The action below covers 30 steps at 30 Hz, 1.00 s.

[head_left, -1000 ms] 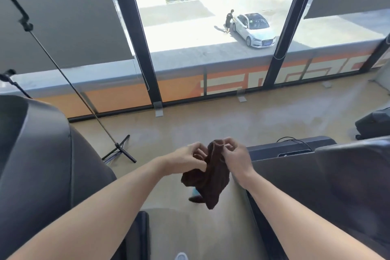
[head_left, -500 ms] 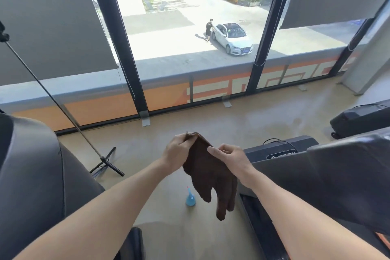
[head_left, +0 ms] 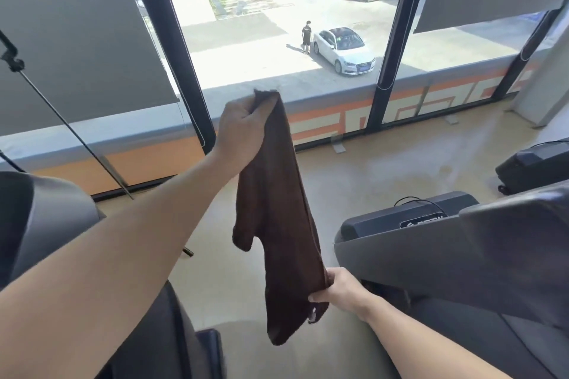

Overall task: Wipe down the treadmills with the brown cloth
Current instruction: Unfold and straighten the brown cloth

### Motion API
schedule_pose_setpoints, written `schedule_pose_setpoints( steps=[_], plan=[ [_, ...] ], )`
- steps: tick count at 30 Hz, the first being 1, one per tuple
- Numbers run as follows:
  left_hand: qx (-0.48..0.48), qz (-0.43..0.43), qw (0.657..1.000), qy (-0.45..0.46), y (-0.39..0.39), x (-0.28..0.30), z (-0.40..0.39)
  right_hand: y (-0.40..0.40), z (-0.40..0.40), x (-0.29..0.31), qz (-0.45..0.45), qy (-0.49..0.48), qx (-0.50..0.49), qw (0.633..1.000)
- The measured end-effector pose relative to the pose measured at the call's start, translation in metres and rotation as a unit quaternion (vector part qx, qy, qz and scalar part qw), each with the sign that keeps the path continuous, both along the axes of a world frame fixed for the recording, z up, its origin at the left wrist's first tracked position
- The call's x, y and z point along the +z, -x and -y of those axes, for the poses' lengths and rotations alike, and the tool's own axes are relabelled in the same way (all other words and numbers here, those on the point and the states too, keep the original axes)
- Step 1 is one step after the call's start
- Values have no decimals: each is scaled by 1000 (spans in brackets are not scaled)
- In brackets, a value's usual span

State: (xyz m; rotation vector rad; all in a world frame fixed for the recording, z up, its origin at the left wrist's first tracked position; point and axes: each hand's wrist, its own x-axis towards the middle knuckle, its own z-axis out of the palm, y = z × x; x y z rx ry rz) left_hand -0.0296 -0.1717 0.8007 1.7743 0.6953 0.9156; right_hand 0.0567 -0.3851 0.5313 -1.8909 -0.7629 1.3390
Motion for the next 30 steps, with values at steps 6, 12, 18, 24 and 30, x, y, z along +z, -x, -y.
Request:
schedule_pose_setpoints(
  steps=[6, 12, 18, 24, 30],
  plan=[
    [105, -71, 991, -50, 19, -6, -66, -2, 7, -28, 51, 45, -20, 997],
    [160, -221, 961, -38, 42, -69, -71, -15, 13, -29, -24, 66, -188, 980],
    [61, -271, 956, 99, 43, -164, -21, -9, -8, 15, -181, -33, -292, 939],
    [-40, -241, 942, 229, 30, -223, 55, 14, -23, 52, -113, -95, -272, 951],
    [-52, -189, 943, 269, 26, -224, 77, 8, -3, 60, -156, -127, -150, 968]
  ],
)
